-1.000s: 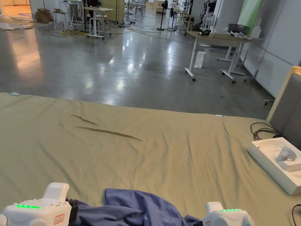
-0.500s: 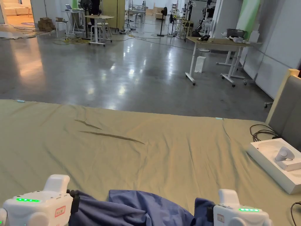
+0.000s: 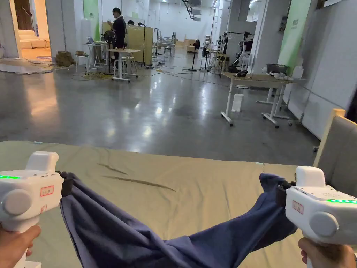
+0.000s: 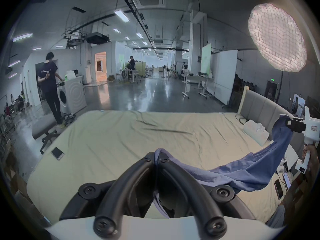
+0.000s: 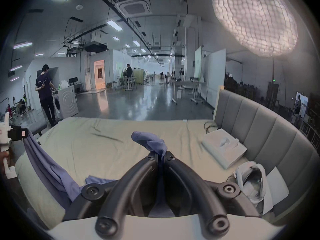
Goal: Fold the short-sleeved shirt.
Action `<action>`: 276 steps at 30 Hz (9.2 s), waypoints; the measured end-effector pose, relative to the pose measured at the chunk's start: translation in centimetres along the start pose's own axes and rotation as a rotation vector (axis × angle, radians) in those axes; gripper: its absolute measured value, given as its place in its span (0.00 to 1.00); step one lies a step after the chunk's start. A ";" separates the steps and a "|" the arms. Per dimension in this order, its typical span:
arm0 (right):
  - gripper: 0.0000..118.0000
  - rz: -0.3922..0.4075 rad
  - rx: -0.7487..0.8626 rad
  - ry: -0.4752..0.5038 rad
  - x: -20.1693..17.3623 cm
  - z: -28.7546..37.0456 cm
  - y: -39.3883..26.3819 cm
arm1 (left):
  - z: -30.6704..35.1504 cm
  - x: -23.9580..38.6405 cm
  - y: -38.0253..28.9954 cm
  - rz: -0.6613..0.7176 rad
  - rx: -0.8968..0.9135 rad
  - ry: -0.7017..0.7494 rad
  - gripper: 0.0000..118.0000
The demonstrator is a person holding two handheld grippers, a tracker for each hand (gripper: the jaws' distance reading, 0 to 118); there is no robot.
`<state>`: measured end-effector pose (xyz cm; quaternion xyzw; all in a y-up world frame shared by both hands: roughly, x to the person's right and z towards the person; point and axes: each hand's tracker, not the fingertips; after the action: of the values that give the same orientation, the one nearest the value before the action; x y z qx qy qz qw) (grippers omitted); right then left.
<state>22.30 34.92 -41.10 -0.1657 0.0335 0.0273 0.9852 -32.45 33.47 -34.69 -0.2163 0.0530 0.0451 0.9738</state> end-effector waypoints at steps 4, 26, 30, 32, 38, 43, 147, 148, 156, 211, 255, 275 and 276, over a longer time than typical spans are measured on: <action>0.03 0.016 0.055 -0.032 0.2 0.6 3.4 | 1.3 -1.7 3.2 0.002 0.040 0.043 0.03; 0.03 0.006 0.075 -0.132 3.3 -2.1 11.4 | 0.6 -7.9 9.4 0.060 0.057 0.176 0.03; 0.03 0.014 0.065 -0.145 3.5 -4.1 13.0 | -0.9 -8.6 10.6 0.092 0.053 0.168 0.03; 0.03 0.021 0.070 -0.145 3.5 -5.2 14.0 | -1.7 -8.9 11.4 0.095 0.057 0.168 0.03; 0.03 0.042 0.091 -0.155 2.6 -8.9 17.5 | -4.4 -9.0 15.4 0.086 0.081 0.173 0.03; 0.03 0.025 0.111 -0.164 1.9 -11.4 19.5 | -6.0 -9.1 18.7 0.082 0.114 0.192 0.03; 0.00 0.053 0.005 0.044 -14.9 4.9 -16.6 | -4.9 -12.3 -24.9 0.213 -0.723 0.263 0.58; 0.00 0.054 0.001 0.043 -14.9 4.7 -16.7 | -5.0 -12.3 -25.4 0.210 -0.735 0.270 0.58; 0.00 0.073 -0.040 0.039 -15.1 3.4 -17.7 | -4.6 -10.3 -27.1 0.138 -0.657 0.274 0.26; 0.01 0.154 -0.138 0.140 -8.2 -8.2 -6.4 | 1.7 -5.4 -14.5 0.140 -0.215 0.142 0.04; 0.01 0.087 0.252 -0.125 -2.5 -8.0 25.5 | -6.3 0.5 25.3 -0.054 0.149 0.135 0.03; 0.01 0.036 0.250 -0.106 -3.2 -9.9 21.3 | -8.9 -0.8 21.9 -0.043 0.153 0.133 0.03; 0.01 0.030 0.241 -0.099 -3.0 -9.4 20.4 | -8.7 -0.9 21.1 -0.047 0.148 0.127 0.04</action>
<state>17.45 50.92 -56.35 -0.0442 -0.0099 0.0459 0.9979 -36.40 48.70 -51.18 -0.1475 0.1128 0.0045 0.9826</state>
